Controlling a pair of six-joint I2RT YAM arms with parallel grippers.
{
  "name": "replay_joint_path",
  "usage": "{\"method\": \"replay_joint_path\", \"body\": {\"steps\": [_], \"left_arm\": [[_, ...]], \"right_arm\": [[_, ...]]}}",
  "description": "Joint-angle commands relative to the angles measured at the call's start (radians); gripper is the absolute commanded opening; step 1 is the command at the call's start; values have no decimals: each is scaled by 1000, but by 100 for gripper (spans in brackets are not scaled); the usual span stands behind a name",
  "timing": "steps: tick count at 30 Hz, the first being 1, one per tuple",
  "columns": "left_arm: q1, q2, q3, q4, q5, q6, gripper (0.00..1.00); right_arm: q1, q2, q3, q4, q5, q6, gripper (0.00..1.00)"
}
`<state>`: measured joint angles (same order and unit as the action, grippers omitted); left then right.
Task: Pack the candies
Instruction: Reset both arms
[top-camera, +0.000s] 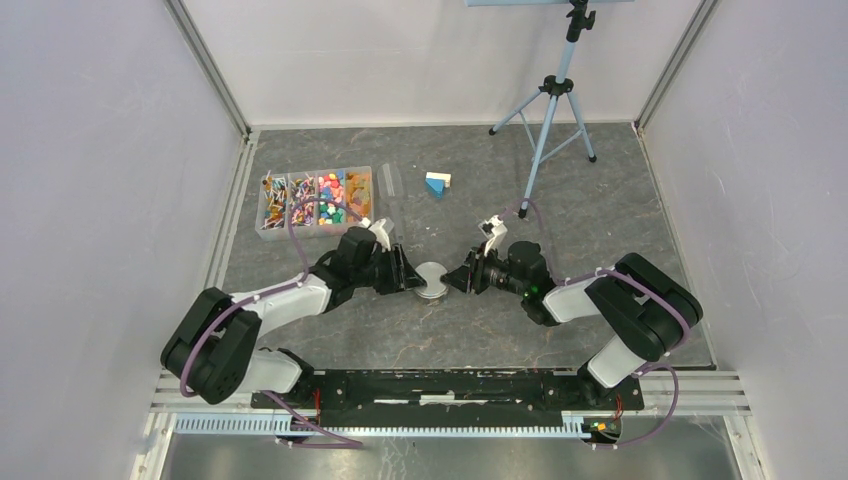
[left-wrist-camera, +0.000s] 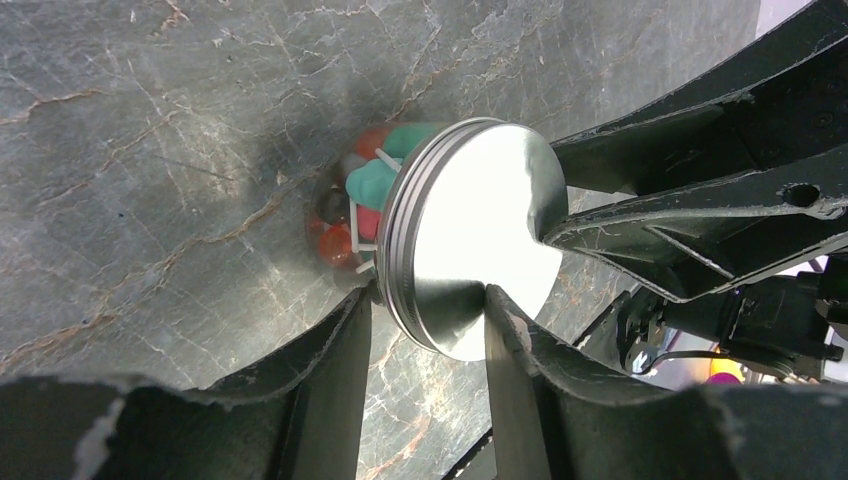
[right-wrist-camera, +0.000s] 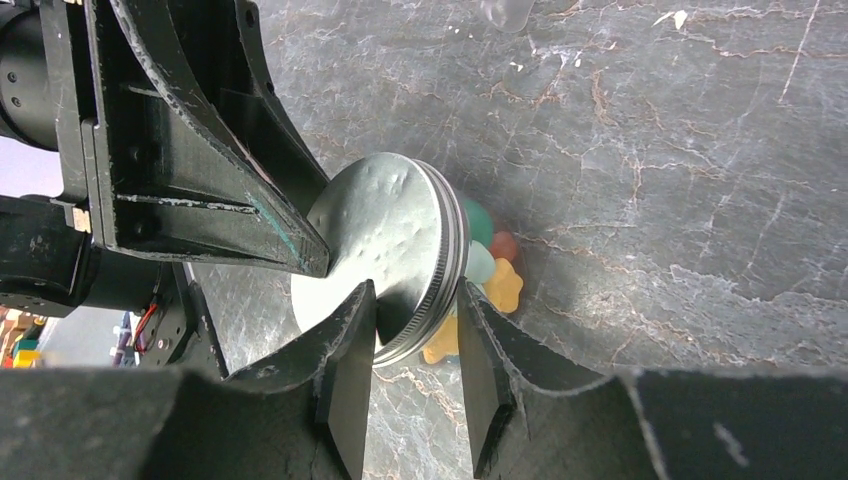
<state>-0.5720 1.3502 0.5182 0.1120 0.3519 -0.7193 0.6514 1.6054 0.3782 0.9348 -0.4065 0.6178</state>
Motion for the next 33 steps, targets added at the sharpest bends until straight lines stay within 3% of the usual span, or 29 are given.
{"method": "replay_joint_path", "body": {"steps": [1,4,8,10,12,17,18,19,27,33], "left_arm": [[-31,88,-47,-156,-71,33,42],[-32,39,3,-193,-74,40,45],[-30,-10,161,-328,-134,91,64],[-28,-17,243,-384,-150,112,71],[-28,-27,323,-439,-163,130,75],[-28,-91,451,-524,-179,161,81],[-29,-111,476,-549,-192,177,94],[-28,-127,498,-575,-202,193,100],[-29,-318,661,-740,-303,334,100],[-29,-536,619,-656,-296,348,100]], "right_arm": [[8,20,-9,-95,17,-32,39],[7,-24,46,-183,18,-66,44],[3,-117,149,-354,55,-139,59],[0,-170,187,-456,85,-179,73],[-5,-229,217,-536,113,-209,98],[-6,-392,295,-753,224,-325,98],[-6,-424,312,-794,241,-351,98],[-5,-453,334,-843,266,-376,98],[-5,-741,412,-1083,505,-476,98],[-5,-936,413,-1155,595,-454,98]]}}
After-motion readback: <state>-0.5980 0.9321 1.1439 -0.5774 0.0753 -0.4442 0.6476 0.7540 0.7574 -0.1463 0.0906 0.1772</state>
